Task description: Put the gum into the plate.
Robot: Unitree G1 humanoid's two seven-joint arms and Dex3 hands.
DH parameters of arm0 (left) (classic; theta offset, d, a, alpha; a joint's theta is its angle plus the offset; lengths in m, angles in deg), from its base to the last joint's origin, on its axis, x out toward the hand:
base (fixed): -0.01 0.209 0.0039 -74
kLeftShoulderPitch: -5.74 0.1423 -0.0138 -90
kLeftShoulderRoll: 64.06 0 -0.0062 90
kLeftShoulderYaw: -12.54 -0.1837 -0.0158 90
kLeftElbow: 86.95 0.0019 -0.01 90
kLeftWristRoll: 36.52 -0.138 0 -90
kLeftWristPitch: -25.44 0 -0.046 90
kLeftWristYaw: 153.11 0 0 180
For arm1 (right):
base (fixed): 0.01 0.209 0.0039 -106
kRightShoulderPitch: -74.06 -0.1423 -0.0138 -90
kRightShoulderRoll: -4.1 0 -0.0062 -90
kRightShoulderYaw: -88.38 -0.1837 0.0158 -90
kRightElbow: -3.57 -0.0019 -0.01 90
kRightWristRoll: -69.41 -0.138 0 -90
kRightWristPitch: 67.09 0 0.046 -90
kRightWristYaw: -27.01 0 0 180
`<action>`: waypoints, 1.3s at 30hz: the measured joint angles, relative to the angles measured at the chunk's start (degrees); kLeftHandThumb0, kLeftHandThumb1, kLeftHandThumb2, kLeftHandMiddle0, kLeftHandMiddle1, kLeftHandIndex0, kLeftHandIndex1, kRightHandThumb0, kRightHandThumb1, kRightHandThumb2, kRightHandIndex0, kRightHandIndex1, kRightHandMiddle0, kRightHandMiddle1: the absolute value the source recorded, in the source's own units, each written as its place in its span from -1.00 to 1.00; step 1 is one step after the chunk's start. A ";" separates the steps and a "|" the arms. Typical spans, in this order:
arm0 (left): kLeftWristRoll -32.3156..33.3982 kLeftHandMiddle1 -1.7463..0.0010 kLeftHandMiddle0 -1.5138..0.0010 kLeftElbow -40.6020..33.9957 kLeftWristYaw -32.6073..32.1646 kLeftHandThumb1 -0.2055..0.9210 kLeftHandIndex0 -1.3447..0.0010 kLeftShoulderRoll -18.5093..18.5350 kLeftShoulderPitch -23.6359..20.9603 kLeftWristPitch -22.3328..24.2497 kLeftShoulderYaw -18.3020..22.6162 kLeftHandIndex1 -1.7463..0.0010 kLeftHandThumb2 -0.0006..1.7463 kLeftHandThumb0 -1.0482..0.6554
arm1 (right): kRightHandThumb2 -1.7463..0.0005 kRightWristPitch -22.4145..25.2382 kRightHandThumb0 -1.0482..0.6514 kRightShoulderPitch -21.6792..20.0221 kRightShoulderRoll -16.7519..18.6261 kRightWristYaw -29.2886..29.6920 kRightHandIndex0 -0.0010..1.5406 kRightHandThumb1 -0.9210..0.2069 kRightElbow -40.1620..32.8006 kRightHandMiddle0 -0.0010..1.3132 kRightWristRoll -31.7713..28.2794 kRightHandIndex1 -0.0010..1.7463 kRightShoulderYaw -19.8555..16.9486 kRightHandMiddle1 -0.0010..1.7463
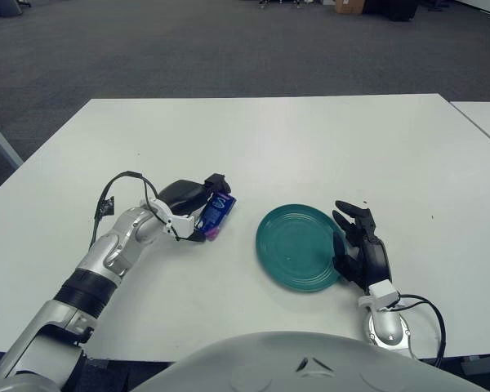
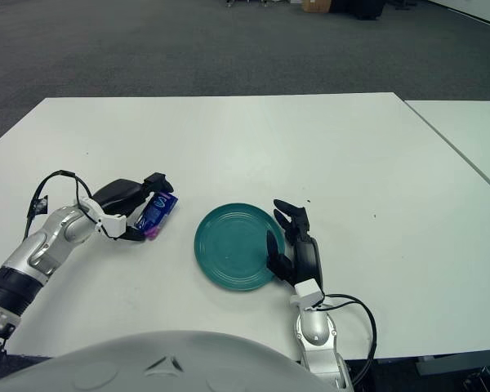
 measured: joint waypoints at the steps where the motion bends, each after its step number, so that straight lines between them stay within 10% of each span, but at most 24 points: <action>1: -0.07 -1.00 -0.33 0.23 -0.49 -0.04 0.12 -0.05 0.00 -0.32 0.00 -1.00 0.48 -0.31 | 0.15 0.00 -0.73 0.00 0.00 0.00 -0.35 -1.00 0.00 -1.00 0.00 -0.97 0.00 0.05; 39: 7.90 -1.00 -0.31 -21.37 -1.81 0.00 0.15 -5.80 2.96 1.49 6.11 -1.00 0.45 -0.30 | 0.16 -0.23 -0.75 -0.07 0.01 0.41 -0.36 -1.00 0.03 -1.00 -0.47 -0.98 -0.02 0.05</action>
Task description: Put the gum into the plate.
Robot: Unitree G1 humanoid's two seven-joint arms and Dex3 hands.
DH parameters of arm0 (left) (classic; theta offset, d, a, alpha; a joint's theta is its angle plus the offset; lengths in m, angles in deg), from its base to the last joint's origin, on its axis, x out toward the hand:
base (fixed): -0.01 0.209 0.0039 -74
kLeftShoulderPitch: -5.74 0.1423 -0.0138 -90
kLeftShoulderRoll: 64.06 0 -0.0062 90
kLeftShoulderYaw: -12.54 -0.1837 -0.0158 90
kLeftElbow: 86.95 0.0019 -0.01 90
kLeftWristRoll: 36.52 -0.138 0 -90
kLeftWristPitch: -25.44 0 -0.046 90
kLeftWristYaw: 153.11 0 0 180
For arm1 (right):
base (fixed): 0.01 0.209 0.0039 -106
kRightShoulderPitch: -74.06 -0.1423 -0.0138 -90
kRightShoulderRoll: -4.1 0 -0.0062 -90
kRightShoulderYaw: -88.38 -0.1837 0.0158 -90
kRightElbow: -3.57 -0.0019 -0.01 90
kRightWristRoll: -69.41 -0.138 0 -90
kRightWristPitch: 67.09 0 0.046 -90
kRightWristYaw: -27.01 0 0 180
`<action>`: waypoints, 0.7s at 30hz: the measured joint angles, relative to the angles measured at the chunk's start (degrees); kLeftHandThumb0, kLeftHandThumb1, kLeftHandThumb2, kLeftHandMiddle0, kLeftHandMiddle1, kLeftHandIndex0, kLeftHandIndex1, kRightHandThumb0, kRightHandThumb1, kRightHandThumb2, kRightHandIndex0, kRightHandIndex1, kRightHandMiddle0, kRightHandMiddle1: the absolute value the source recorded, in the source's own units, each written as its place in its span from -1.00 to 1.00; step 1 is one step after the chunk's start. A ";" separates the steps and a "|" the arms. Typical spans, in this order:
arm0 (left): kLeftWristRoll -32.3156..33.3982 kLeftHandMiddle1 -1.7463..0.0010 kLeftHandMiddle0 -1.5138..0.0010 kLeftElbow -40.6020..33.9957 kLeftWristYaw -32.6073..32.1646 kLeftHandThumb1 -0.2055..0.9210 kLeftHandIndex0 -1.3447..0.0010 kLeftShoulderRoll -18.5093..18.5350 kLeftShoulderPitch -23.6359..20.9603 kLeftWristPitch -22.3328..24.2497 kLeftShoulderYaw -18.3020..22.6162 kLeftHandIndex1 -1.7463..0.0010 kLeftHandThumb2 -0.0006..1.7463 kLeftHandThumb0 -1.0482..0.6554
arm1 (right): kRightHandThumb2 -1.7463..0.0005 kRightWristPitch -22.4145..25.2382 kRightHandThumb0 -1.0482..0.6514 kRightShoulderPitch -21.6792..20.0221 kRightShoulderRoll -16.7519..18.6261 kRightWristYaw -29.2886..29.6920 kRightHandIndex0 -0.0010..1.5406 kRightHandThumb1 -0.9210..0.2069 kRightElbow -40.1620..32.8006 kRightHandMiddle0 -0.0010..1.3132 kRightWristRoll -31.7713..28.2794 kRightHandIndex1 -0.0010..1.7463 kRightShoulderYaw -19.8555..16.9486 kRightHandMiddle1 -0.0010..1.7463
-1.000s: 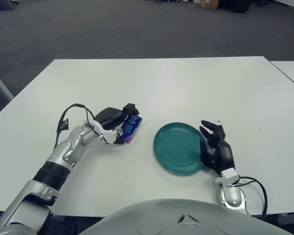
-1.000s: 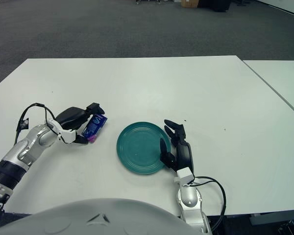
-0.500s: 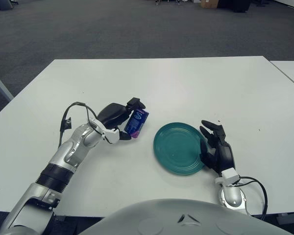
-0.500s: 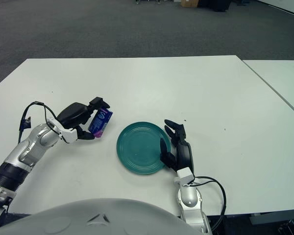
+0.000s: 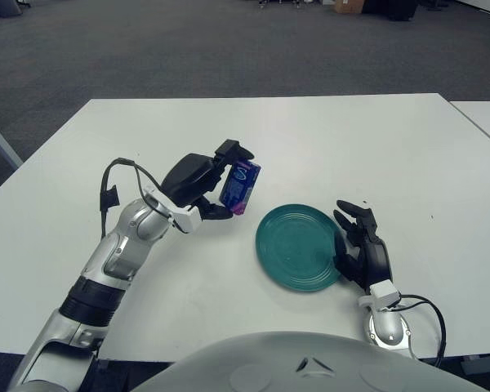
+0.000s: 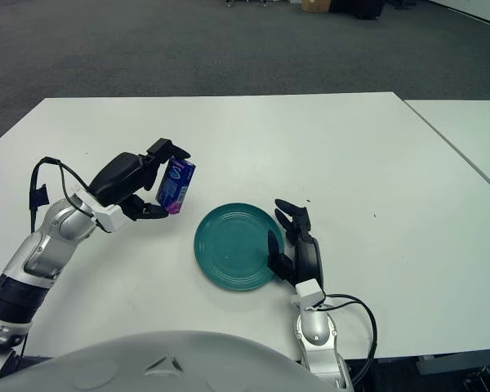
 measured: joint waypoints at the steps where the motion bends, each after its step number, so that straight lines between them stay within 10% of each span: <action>1: 0.10 -1.00 -0.31 -0.58 0.38 -0.01 0.14 -0.11 0.18 0.19 -0.03 -1.00 0.45 -0.30 | 0.16 -0.01 -0.76 0.00 0.00 0.01 -0.36 -1.00 0.00 -1.00 0.00 -0.98 0.00 0.05; 21: -1.38 -1.00 -0.23 -7.12 7.00 -0.04 0.12 -2.99 1.63 1.34 -6.02 -1.00 0.48 -0.31 | 0.15 -0.16 -0.79 0.00 0.01 0.56 -0.34 -1.00 0.04 -1.00 0.04 -0.97 0.20 0.04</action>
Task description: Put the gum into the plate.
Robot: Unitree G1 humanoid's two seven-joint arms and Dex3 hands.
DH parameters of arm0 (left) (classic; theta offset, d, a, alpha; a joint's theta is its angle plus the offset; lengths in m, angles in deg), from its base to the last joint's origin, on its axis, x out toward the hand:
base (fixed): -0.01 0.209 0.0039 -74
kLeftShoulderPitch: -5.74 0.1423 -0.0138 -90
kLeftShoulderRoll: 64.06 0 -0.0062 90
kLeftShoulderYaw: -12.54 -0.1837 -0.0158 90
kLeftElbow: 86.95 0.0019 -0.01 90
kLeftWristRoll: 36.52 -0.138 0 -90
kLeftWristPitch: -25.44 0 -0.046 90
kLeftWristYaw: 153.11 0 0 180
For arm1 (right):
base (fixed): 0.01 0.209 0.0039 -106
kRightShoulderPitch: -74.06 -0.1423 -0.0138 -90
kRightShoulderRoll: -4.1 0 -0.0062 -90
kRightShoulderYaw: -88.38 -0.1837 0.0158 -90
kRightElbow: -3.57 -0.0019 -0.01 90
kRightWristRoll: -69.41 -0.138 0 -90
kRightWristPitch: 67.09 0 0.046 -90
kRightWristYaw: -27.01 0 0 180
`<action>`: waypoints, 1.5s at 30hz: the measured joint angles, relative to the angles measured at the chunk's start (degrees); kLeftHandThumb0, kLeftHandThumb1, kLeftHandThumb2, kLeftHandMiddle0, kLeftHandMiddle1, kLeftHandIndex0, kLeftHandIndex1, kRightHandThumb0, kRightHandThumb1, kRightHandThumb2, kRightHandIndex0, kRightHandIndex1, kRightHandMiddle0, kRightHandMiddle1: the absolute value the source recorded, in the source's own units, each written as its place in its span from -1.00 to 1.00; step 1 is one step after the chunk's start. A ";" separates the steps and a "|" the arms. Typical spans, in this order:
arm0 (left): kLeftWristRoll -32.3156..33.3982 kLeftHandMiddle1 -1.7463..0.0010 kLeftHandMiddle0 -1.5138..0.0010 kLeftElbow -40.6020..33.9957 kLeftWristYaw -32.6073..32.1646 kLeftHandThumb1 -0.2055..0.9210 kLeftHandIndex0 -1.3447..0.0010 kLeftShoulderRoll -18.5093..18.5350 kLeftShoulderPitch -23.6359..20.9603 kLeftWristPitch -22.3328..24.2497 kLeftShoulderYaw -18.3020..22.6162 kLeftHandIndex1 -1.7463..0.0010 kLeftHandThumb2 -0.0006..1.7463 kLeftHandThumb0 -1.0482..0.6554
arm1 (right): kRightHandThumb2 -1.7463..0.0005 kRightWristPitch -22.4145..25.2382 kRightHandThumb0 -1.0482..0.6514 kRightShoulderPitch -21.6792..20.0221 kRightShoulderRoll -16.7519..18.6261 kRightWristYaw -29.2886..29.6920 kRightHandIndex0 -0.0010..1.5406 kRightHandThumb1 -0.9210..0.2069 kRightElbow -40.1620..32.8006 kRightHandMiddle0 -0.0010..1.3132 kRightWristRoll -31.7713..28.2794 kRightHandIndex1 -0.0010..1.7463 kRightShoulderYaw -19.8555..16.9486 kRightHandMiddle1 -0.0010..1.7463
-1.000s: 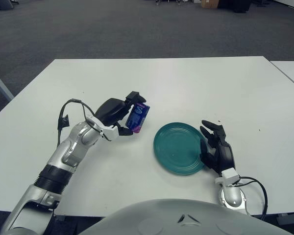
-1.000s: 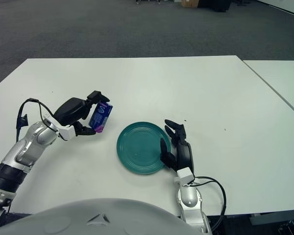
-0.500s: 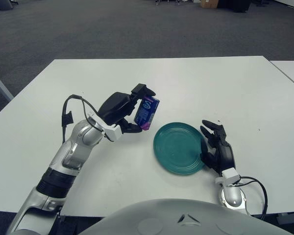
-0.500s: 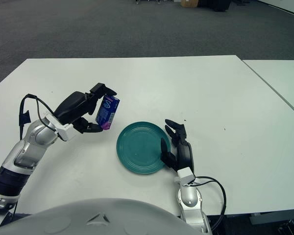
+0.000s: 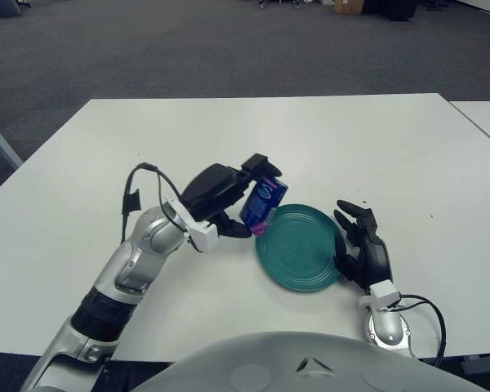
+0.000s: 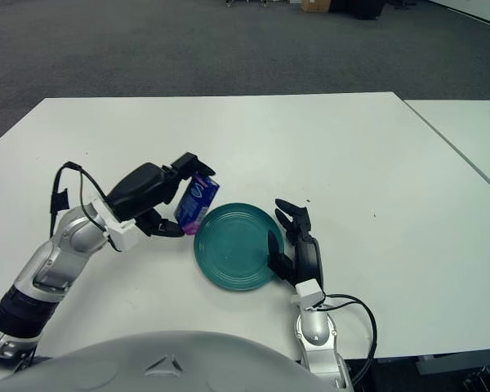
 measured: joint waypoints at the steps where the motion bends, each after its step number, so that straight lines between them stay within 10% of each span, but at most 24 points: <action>1: 0.01 -1.00 -0.23 -0.06 0.37 -0.05 0.12 -0.12 0.00 0.00 -0.34 -1.00 0.48 -0.31 | 0.15 0.00 -0.79 0.00 0.00 0.05 -0.34 -1.00 0.00 -1.00 0.00 -0.97 0.02 0.04; 7: 0.04 -0.78 -0.11 1.79 1.47 -0.39 0.10 -0.93 -0.91 -1.16 -2.94 -1.00 0.67 0.14 | 0.15 0.16 -0.79 0.05 0.02 0.47 -0.35 -1.00 0.00 -1.00 0.12 -0.97 0.05 0.03; 17: -3.58 -0.81 -0.08 8.77 0.11 -0.56 0.02 -3.64 -3.22 -6.95 -7.76 -1.00 0.80 0.23 | 0.13 0.19 -0.81 0.04 0.08 1.57 -0.34 -1.00 -0.01 -1.00 0.97 -0.97 0.44 0.04; 34: -8.63 -0.90 0.07 17.50 -2.68 -0.21 0.36 -6.51 -5.39 -8.36 -10.04 -1.00 0.59 0.22 | 0.11 0.87 -0.79 0.04 0.21 3.38 -0.33 -1.00 -0.02 -1.00 2.27 -0.97 0.87 0.05; 38: -7.50 -0.98 0.20 23.11 -2.36 0.14 0.31 -7.37 -8.34 -8.54 -10.38 -1.00 0.32 -0.18 | 0.10 1.57 -0.77 0.03 0.22 3.78 -0.33 -1.00 -0.02 -1.00 2.54 -0.97 1.22 0.04; 41: -6.30 -0.94 0.42 25.91 -2.33 0.67 0.62 -7.36 -9.91 -9.26 -10.34 -0.99 -0.32 -0.64 | 0.09 2.02 -0.76 0.02 0.22 3.86 -0.33 -1.00 -0.10 -1.00 2.69 -0.97 1.45 0.04; 45: -5.49 -0.70 0.72 29.26 -3.79 0.93 0.87 -7.61 -10.76 -12.15 -10.40 -0.85 -0.63 -0.91 | 0.10 2.60 -0.73 0.05 0.26 4.01 -0.34 -1.00 -0.35 -1.00 3.26 -0.97 1.77 0.06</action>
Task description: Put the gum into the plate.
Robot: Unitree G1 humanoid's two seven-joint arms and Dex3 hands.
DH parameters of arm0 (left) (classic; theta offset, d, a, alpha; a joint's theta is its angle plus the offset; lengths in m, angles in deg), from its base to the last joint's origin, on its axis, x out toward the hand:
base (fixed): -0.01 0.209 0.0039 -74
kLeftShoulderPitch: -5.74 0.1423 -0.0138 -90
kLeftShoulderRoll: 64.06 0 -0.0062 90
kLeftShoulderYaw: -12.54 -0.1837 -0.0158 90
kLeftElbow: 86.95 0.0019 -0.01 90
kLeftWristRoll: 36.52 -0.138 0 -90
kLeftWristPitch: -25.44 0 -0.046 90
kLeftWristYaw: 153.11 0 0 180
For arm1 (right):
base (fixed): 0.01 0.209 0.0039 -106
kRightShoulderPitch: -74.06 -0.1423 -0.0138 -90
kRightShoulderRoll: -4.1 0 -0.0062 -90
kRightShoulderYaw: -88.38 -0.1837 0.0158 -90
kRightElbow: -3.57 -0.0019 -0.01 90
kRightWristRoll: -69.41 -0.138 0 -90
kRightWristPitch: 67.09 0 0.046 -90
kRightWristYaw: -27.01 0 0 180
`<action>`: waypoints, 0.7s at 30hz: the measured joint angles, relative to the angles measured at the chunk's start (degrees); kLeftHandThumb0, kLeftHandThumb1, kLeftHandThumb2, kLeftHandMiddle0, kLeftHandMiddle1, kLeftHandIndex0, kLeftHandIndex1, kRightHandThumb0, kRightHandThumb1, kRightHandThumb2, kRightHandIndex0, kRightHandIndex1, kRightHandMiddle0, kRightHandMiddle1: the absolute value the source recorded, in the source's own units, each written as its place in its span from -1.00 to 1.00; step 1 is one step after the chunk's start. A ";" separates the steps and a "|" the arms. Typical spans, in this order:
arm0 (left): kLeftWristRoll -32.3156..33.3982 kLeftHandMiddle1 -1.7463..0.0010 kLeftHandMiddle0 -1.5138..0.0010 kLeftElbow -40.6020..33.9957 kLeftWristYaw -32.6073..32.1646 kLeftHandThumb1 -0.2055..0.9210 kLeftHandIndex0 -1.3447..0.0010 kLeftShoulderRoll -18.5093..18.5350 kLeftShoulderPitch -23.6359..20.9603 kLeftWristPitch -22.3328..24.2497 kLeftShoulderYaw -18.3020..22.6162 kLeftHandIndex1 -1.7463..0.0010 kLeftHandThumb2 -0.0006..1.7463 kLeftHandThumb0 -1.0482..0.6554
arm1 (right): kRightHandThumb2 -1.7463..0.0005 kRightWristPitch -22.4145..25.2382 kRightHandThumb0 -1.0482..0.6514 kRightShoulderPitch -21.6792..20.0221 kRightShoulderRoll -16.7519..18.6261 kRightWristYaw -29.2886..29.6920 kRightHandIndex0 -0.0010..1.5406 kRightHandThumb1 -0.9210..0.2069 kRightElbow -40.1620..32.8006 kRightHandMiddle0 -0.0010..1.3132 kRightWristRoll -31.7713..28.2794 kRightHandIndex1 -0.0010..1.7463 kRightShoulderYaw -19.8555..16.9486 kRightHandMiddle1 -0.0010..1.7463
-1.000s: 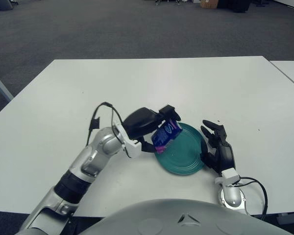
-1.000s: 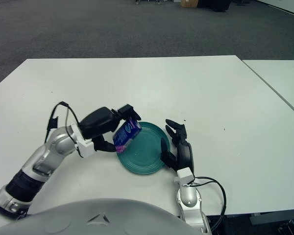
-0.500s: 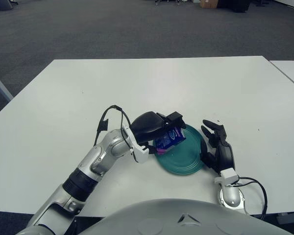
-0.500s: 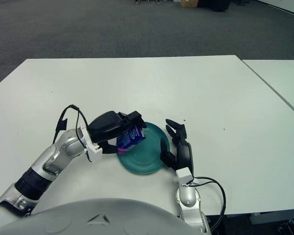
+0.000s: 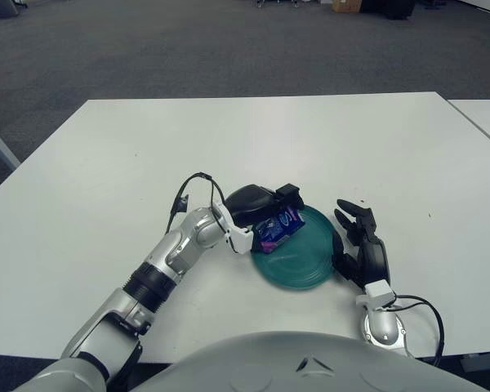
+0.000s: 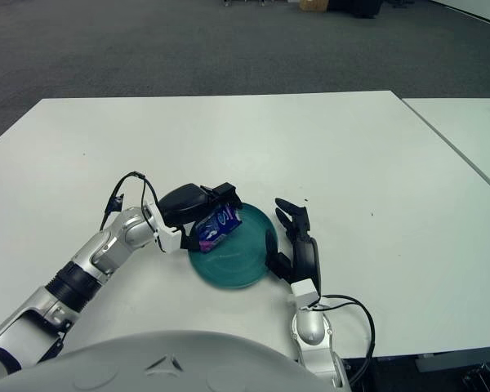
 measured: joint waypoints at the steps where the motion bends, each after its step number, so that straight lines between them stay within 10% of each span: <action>1: 0.05 -0.67 0.75 0.88 -0.62 0.95 0.89 -0.19 -0.03 -0.72 -0.06 -0.83 -0.65 -0.92 | 0.10 0.06 -0.73 0.05 0.02 0.00 -0.34 -1.00 -0.07 -1.00 0.00 -0.97 0.08 0.06; 14: -0.44 0.81 0.95 -0.95 0.17 1.00 1.00 -1.14 0.30 0.28 -1.06 0.73 -0.72 -1.00 | 0.11 -0.09 -0.72 0.33 0.24 -0.12 -0.38 -1.00 -0.25 -1.00 -0.17 -0.99 0.94 0.04; 21: -1.18 0.99 1.00 -2.55 1.79 1.00 1.00 -0.45 0.26 1.37 -1.42 0.98 -0.65 -1.00 | 0.08 -0.49 -0.73 0.32 0.23 -0.25 -0.37 -1.00 -0.24 -1.00 -0.31 -0.99 1.14 0.02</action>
